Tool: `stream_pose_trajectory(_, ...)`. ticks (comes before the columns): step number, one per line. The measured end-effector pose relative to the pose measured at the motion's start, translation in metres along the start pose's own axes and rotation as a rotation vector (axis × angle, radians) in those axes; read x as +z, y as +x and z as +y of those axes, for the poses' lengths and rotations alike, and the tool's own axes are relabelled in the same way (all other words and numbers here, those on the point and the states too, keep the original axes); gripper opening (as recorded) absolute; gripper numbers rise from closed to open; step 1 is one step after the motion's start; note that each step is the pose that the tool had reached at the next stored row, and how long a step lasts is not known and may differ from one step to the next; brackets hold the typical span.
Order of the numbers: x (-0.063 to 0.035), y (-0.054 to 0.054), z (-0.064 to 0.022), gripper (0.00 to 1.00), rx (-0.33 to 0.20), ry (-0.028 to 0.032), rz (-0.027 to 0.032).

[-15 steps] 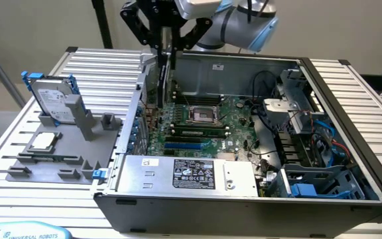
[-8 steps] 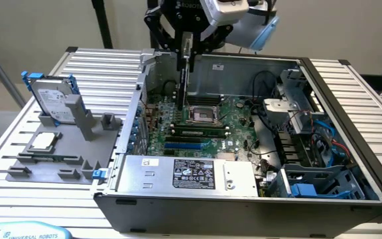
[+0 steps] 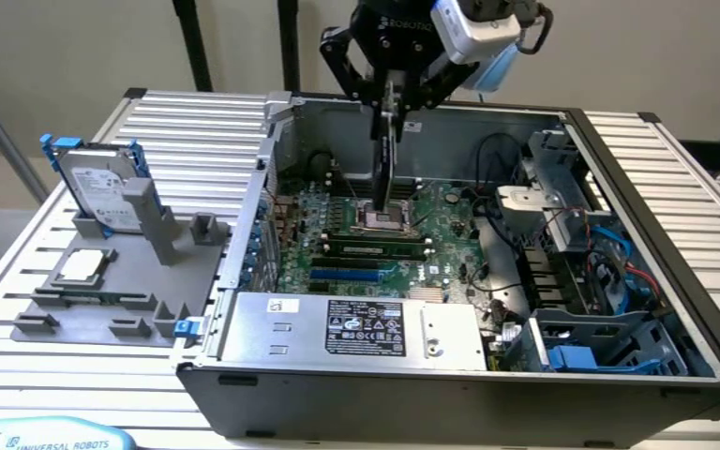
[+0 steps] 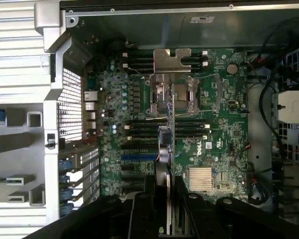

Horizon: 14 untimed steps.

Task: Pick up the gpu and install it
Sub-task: 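Pick up the gpu and move the gpu toward the slot, then insert the gpu into the slot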

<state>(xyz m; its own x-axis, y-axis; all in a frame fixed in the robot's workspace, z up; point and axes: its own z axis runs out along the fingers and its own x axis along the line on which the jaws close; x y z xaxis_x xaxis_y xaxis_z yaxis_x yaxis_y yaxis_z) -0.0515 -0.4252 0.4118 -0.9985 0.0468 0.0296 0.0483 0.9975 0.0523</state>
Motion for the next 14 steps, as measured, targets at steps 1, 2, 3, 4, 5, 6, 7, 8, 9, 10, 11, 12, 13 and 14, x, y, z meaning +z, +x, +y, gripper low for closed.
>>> stream_pose_trajectory(1, 0.0015, -0.004, 0.0007, 0.26, 0.0, 0.0, 0.0)
stream_pose_trajectory(2, 0.003, -0.009, 0.0012, 0.26, 0.0, 0.0, 0.0)
stream_pose_trajectory(3, 0.0045, -0.014, 0.0015, 0.26, 0.0, -0.0001, 0.0)
stream_pose_trajectory(4, 0.0062, -0.018, 0.0016, 0.26, 0.0, -0.0002, 0.0)
stream_pose_trajectory(5, 0.0072, -0.021, 0.0017, 0.26, 0.0, -0.0002, 0.0002)
stream_pose_trajectory(6, 0.0072, -0.021, 0.0017, 0.26, 0.0, 0.0, 0.0007)
stream_pose_trajectory(7, 0.0072, -0.021, 0.0017, 0.26, 0.0, 0.0, 0.0009)
stream_pose_trajectory(8, 0.0071, -0.021, 0.0017, 0.26, 0.0, 0.0001, 0.001)
stream_pose_trajectory(9, 0.0071, -0.021, 0.0017, 0.26, 0.0, 0.0002, 0.001)
stream_pose_trajectory(10, 0.0072, -0.021, 0.0017, 0.26, 0.0, 0.0001, 0.001)
stream_pose_trajectory(11, 0.0072, -0.021, 0.0017, 0.26, 0.0, 0.0001, 0.001)
stream_pose_trajectory(12, 0.0072, -0.021, 0.0017, 0.26, 0.0, 0.0001, 0.001)
stream_pose_trajectory(13, 0.0072, -0.021, 0.0017, 0.26, 0.0, 0.0001, 0.001)
stream_pose_trajectory(14, 0.0071, -0.021, 0.0017, 0.26, 0.0, 0.0001, 0.001)
